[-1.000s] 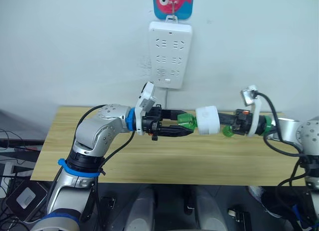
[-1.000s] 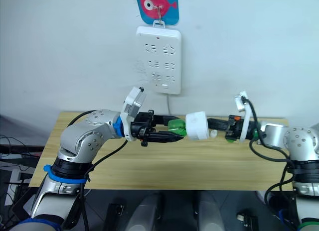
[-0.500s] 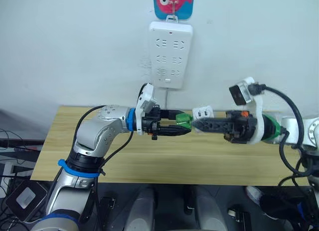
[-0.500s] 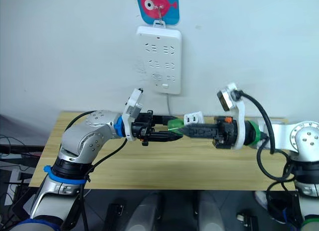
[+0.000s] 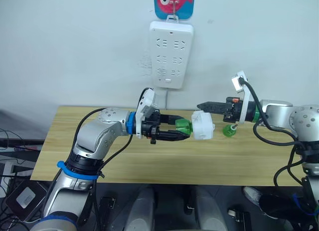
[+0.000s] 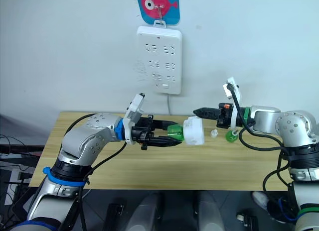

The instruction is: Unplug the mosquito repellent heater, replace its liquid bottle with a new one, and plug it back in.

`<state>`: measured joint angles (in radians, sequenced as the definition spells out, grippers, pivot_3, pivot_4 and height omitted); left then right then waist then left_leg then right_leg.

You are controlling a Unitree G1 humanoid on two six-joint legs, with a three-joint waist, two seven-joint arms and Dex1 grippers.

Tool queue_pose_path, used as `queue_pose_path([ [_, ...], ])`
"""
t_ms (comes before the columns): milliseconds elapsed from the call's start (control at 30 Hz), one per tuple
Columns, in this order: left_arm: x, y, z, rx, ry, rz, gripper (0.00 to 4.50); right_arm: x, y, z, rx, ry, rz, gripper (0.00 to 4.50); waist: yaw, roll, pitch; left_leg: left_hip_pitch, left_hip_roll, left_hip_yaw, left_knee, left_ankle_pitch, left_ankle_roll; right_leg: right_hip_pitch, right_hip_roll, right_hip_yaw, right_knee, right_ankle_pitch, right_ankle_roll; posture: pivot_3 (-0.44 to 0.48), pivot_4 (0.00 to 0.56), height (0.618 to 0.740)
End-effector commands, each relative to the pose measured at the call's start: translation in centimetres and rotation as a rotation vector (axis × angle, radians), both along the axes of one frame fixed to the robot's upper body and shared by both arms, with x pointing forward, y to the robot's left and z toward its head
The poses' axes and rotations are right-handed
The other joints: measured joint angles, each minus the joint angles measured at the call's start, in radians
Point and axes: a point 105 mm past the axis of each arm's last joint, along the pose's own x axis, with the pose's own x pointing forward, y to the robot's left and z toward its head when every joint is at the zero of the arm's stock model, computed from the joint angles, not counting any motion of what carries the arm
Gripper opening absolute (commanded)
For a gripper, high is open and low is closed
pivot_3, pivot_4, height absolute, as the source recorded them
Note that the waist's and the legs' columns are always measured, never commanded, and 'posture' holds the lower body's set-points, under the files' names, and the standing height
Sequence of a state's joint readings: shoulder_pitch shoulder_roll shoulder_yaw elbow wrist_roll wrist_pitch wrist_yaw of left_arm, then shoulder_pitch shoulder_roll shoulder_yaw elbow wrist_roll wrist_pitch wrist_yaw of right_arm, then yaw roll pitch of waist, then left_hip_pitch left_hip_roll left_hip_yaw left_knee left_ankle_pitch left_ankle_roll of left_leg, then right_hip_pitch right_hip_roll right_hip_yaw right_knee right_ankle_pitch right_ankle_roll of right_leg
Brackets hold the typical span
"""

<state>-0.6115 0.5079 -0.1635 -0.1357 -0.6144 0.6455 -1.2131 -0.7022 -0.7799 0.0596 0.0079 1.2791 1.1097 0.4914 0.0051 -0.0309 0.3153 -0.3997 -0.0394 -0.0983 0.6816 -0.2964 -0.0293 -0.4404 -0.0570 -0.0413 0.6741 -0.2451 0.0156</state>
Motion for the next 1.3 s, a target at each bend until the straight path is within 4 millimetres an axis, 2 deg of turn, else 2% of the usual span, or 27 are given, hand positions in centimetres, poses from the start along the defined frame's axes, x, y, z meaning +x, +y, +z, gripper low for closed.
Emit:
queue_pose_path([
  [33,-0.5,0.0,1.3,-0.043,-0.041,-0.018,2.26,-0.9,-0.3,0.3,-0.003,-0.033,0.038,0.04,-0.001,0.000,0.000,0.000,0.000,0.000,0.000,0.000,0.000,0.000,0.000,0.000,0.000,0.000,0.000,0.070,0.300,0.740],
  [200,-0.3,0.0,1.7,-0.056,-0.027,-0.009,2.26,-1.7,0.0,-0.1,0.025,-0.015,0.056,0.04,-0.001,0.000,0.000,0.000,0.000,0.000,0.000,0.000,0.000,0.000,0.000,0.000,0.001,0.000,0.000,0.067,0.295,0.740],
  [300,-0.4,0.0,1.4,-0.047,-0.023,-0.012,2.26,-1.1,-0.7,0.1,0.041,-0.017,0.004,0.04,-0.001,0.000,0.000,0.000,0.000,0.000,0.000,0.000,0.000,0.000,0.000,0.000,0.000,0.000,0.000,0.065,0.293,0.740],
  [500,-0.8,0.2,1.0,-0.030,-0.022,-0.027,2.26,0.2,-2.2,2.9,0.137,-0.025,-0.050,0.04,-0.002,0.000,0.000,0.000,0.000,0.001,0.000,0.000,0.000,0.000,0.000,0.000,0.000,0.000,0.000,0.065,0.289,0.740],
  [633,-0.9,0.2,0.6,-0.020,-0.025,-0.032,2.26,-2.1,-0.9,3.9,0.171,0.013,0.129,0.04,-0.002,0.000,0.000,0.001,0.000,0.001,0.000,0.000,0.000,0.000,0.000,0.000,0.001,0.000,0.000,0.060,0.281,0.740],
  [700,-1.0,0.1,0.6,-0.020,-0.026,-0.035,2.26,-2.7,-0.2,3.6,0.151,0.019,0.175,0.04,-0.001,0.000,0.000,0.000,0.000,0.000,0.000,0.000,0.000,0.000,0.000,0.000,0.001,0.000,0.000,0.060,0.281,0.740],
  [800,-0.9,0.1,0.7,-0.023,-0.030,-0.037,2.26,-2.4,0.5,2.8,0.120,0.022,0.174,0.04,-0.002,0.000,-0.001,0.000,0.000,0.001,0.000,0.000,0.000,0.000,0.000,0.000,0.001,0.000,0.000,0.063,0.283,0.740],
  [967,-1.0,-0.1,1.3,-0.035,-0.037,-0.045,2.26,-2.4,1.3,0.4,0.025,0.021,0.173,0.04,-0.001,0.000,-0.001,0.000,0.000,0.000,0.000,0.000,0.000,0.000,0.000,0.000,0.002,0.000,0.000,0.075,0.290,0.740],
  [1100,-1.0,0.0,1.6,-0.039,-0.041,-0.043,2.26,-2.8,1.3,-0.1,0.000,0.017,0.200,0.04,-0.001,0.000,-0.001,0.000,0.000,0.000,0.000,0.000,0.000,0.000,0.000,0.000,0.002,0.000,0.000,0.078,0.294,0.740],
  [1300,-0.6,0.0,1.7,-0.044,-0.051,-0.028,2.26,-4.5,1.4,0.0,0.009,0.039,0.285,0.04,0.000,0.000,-0.001,0.001,0.000,0.000,0.000,0.000,0.000,0.000,0.000,0.001,0.002,0.000,0.000,0.075,0.296,0.740],
])
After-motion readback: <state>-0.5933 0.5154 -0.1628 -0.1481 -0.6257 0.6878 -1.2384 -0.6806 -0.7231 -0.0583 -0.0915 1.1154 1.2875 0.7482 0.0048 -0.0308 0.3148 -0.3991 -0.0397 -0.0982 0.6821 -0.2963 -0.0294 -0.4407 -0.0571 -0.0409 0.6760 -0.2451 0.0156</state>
